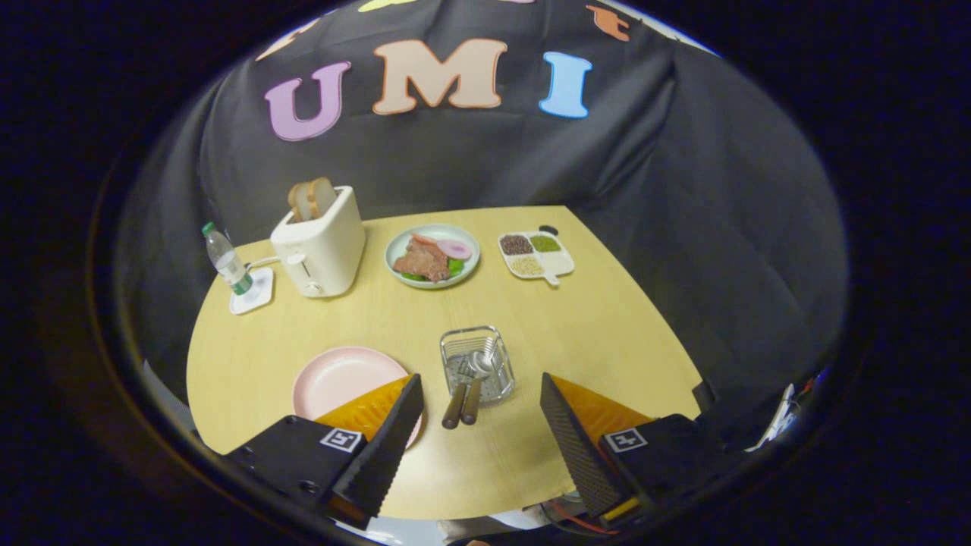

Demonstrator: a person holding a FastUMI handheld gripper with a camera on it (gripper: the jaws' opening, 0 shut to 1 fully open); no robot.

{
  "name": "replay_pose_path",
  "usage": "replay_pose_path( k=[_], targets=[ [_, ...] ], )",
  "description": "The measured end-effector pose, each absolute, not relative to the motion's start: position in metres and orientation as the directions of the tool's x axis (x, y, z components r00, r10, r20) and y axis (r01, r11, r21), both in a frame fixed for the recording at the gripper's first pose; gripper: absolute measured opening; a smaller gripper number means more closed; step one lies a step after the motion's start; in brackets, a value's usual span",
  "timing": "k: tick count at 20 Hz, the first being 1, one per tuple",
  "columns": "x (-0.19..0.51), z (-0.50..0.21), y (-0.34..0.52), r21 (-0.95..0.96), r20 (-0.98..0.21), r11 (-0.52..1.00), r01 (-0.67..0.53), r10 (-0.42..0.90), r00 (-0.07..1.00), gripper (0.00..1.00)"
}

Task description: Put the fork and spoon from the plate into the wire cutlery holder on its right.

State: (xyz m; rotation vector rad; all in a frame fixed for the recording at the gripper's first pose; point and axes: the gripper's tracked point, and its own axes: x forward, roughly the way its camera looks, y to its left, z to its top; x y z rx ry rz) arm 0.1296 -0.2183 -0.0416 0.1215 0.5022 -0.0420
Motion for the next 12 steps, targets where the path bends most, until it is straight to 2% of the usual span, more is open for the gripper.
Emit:
replay_pose_path(
  k=[6, 9, 12],
  targets=[
    [0.105, 0.015, -0.176, 0.138, -0.197, 0.987, -0.080, 0.107, 0.975, 0.99],
    [0.089, 0.048, -0.153, 0.146, -0.034, 0.977, -0.158, 0.165, 0.986, 0.99],
    [0.075, 0.075, -0.142, 0.157, 0.097, 0.970, -0.188, 0.174, 0.980, 0.99]
  ],
)
